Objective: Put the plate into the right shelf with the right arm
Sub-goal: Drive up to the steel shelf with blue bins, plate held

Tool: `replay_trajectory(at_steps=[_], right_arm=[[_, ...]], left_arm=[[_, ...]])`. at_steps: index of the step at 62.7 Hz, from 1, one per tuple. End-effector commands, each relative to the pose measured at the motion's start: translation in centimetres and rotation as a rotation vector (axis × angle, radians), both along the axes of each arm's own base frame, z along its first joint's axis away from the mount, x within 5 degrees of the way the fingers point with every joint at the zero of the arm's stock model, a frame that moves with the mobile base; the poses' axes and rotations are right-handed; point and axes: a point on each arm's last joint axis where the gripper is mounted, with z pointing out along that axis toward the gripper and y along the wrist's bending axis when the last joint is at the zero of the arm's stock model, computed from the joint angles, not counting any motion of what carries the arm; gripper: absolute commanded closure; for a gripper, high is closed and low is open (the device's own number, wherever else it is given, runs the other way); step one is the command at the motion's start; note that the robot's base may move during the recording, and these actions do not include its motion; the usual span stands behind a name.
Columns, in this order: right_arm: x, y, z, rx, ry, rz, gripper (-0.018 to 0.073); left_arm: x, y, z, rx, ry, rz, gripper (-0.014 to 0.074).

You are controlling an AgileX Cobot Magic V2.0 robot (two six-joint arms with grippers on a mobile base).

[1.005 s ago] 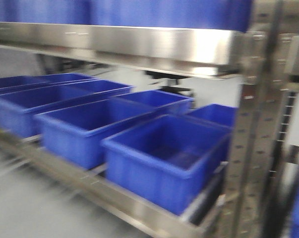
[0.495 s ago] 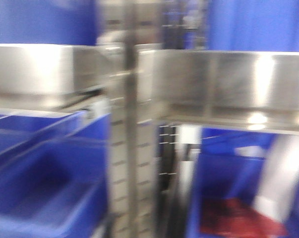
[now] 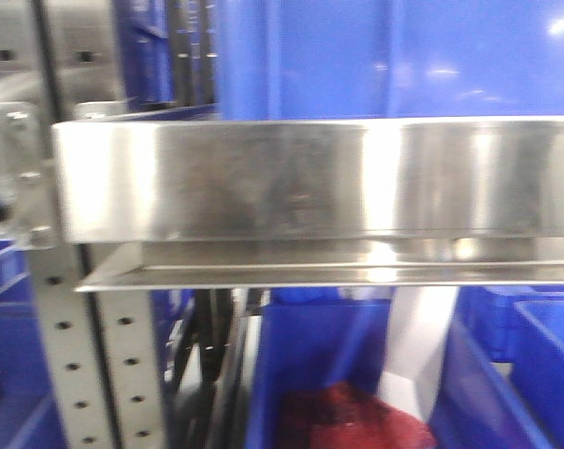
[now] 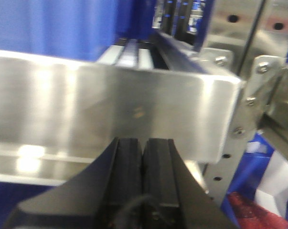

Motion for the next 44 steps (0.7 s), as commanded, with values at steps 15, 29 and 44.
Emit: replay_trajectory(at_steps=[15,29,44], right_arm=[[-0.34,-0.12,1.65,0.044,-0.102,0.002,0.0503],[-0.34,-0.12,1.65,0.044,-0.102,0.002,0.0503],[-0.37,-0.13,1.74,0.049,-0.111,0.003,0.0503]], left_arm=[[0.03,-0.05,0.45,-0.013,-0.078,-0.007,0.0643],[0.03,-0.05,0.45,-0.013,-0.078,-0.007,0.0643],[0.03,-0.05,0.45,-0.013,-0.078,-0.007,0.0643]])
